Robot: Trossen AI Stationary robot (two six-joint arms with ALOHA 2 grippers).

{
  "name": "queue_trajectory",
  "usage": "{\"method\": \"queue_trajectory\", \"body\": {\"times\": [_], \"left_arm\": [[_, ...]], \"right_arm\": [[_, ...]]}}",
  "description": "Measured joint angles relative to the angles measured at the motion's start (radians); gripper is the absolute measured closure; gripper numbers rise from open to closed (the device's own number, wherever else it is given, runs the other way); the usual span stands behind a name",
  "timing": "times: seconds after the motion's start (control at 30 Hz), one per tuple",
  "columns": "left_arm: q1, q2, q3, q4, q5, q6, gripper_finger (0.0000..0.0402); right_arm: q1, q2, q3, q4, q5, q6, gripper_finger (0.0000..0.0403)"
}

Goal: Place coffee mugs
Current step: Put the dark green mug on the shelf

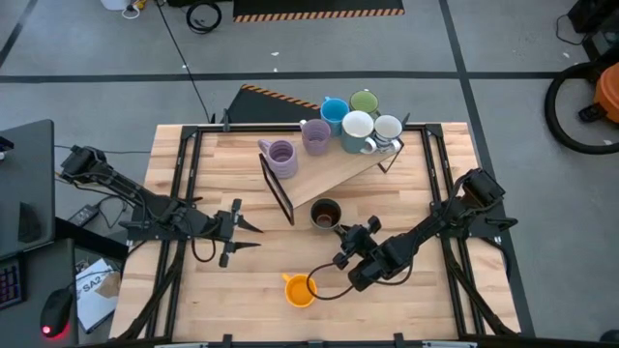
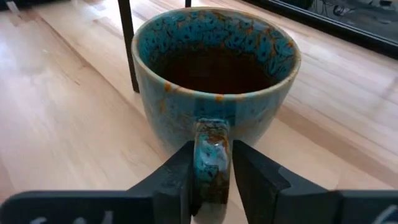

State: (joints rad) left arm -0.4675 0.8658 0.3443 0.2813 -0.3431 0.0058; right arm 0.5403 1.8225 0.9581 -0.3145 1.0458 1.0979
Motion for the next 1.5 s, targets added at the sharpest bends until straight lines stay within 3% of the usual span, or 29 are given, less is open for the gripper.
{"method": "queue_trajectory", "body": {"times": [0.23, 0.83, 1.13, 1.5], "left_arm": [[-0.001, 0.0, 0.0, -0.001, 0.0, -0.013, 0.0235], [-0.001, 0.002, 0.0, -0.014, 0.0, -0.022, 0.0235], [-0.001, 0.002, 0.0, -0.026, -0.001, -0.027, 0.0235], [-0.001, 0.002, 0.0, -0.024, -0.001, -0.026, 0.0235]], "right_arm": [[-0.001, -0.006, 0.0, 0.0, -0.005, -0.045, 0.0345], [0.015, -0.062, -0.001, -0.012, 0.03, -0.133, 0.0344], [0.066, -0.16, -0.001, -0.098, 0.039, -0.132, 0.0347], [0.108, -0.282, -0.001, -0.103, 0.168, -0.226, 0.0347]]}}
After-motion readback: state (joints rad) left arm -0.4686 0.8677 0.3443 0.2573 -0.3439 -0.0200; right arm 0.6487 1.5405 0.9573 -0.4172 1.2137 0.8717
